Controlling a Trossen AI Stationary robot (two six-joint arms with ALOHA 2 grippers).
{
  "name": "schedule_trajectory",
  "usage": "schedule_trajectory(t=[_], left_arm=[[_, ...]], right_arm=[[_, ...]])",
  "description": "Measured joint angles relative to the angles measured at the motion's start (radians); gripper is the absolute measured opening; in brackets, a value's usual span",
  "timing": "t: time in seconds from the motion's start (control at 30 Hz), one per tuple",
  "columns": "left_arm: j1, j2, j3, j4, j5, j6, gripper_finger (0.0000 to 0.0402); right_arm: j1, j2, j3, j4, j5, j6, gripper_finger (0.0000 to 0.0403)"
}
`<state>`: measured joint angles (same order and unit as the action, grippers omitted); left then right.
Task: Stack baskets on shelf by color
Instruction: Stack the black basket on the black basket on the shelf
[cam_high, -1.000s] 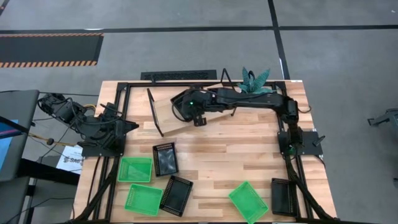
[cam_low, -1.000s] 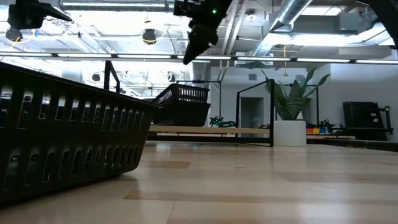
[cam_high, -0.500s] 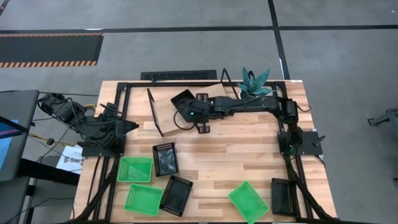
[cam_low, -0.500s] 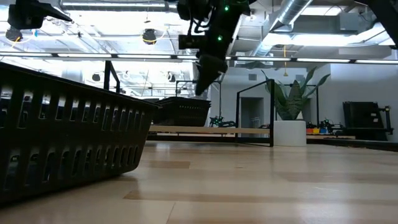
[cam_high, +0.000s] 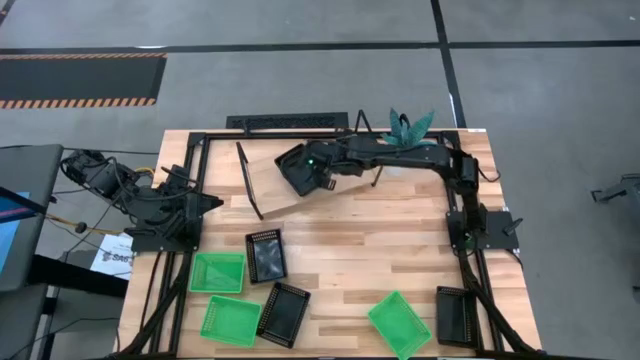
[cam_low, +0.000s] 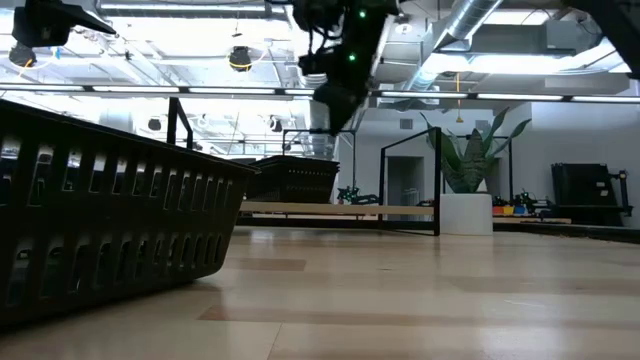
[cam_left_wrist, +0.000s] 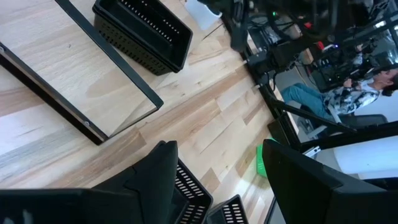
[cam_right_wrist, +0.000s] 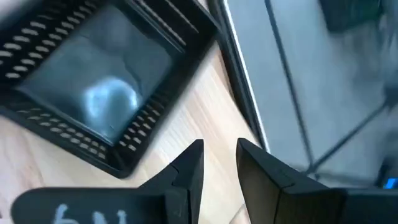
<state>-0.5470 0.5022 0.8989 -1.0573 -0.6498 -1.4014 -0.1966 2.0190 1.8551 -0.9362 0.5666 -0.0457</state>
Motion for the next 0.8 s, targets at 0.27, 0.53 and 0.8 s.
schedule_trajectory(t=[0.27, 0.53, 0.8], left_arm=[[0.0, 0.0, 0.0, 0.0, 0.0, -0.008, 0.0226], [0.0, 0.0, 0.0, -0.001, -0.001, -0.009, 0.0226], [0.0, 0.0, 0.0, -0.002, -0.002, -0.009, 0.0226]], right_arm=[[-0.046, 0.064, 0.001, -0.104, -0.14, 0.177, 0.0116], [0.034, 0.112, 0.001, 0.001, -0.178, 0.129, 0.0116], [0.073, 0.113, 0.001, 0.044, -0.175, 0.13, 0.0111]])
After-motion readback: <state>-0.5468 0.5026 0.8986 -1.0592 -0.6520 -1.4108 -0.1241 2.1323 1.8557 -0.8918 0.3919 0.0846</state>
